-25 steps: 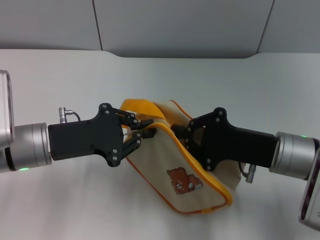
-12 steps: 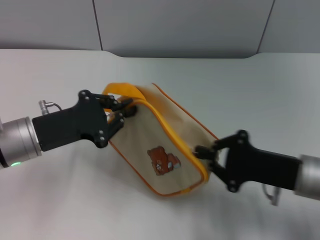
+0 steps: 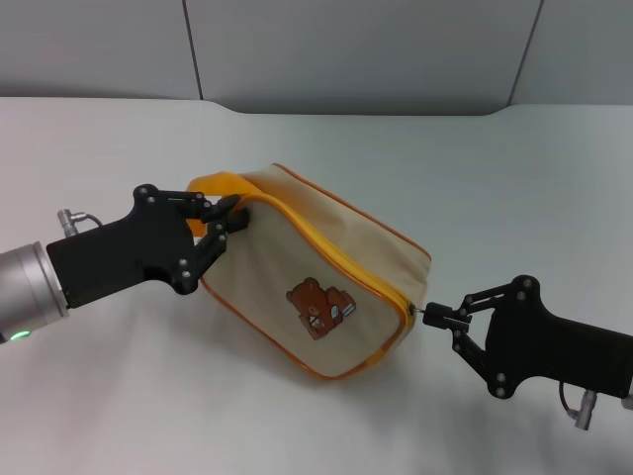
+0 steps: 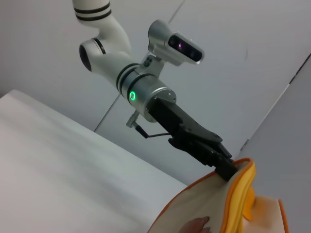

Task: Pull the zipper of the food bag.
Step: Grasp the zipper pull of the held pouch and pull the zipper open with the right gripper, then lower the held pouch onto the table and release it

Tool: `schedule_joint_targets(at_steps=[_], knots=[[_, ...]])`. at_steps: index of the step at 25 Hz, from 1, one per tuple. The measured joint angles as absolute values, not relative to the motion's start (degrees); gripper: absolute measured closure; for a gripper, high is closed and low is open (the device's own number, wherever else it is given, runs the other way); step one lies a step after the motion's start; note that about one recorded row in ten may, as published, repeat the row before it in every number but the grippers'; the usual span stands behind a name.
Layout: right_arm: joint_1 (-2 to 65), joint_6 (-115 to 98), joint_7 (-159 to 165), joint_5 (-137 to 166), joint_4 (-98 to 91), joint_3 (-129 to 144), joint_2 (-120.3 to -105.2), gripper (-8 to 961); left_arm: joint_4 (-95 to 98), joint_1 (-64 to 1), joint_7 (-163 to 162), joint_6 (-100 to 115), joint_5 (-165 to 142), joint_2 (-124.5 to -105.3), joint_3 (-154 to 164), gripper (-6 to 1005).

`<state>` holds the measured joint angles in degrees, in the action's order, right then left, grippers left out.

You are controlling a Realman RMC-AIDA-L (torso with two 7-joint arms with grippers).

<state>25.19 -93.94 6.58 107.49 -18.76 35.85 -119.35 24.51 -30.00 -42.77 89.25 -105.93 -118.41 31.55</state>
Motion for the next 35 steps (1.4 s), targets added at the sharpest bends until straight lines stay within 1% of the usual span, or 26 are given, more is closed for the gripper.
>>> schedule_joint_targets(at_steps=[11,14,19,26,30,31,32,33,35], knots=[[25.3,-95.0,11.5,107.2,-16.2,32.4,-119.41,834,21.0,-25.4,-42.0,88.7,-101.3,-118.51,31.5,908],[25.5,-96.7,18.1,107.2,-15.7,30.4,-119.23,610,20.1,-24.7,-41.7,88.5,-100.7,-118.54,31.6,909],[25.8,-98.6,27.0,107.1,-15.7,28.0,-119.12,381,18.4,-23.9,-40.3,87.4,-100.6,-118.62,31.6,912],[26.1,-99.1,33.8,107.1,-15.5,25.5,-119.13,262,16.0,-23.8,-37.1,85.2,-100.6,-118.69,31.5,835],[26.2,-100.5,38.1,107.0,-15.8,25.3,-118.74,194,16.9,-23.5,-40.8,89.4,-100.5,-117.61,30.6,790],[26.4,-102.7,42.0,107.1,-16.0,25.5,-117.98,190,17.5,-23.3,-44.2,93.7,-100.9,-116.36,30.6,779],[26.4,-102.7,42.0,107.1,-16.0,25.5,-117.98,185,17.5,-23.3,-44.2,93.7,-100.9,-116.36,30.6,768],[26.6,-104.5,44.7,107.3,-16.0,26.1,-117.29,181,17.6,-23.3,-45.9,96.6,-101.5,-115.48,31.4,757],[27.0,-107.6,49.3,107.7,-16.1,27.7,-116.08,172,18.0,-23.7,-49.3,102.4,-103.3,-113.61,33.9,678]])
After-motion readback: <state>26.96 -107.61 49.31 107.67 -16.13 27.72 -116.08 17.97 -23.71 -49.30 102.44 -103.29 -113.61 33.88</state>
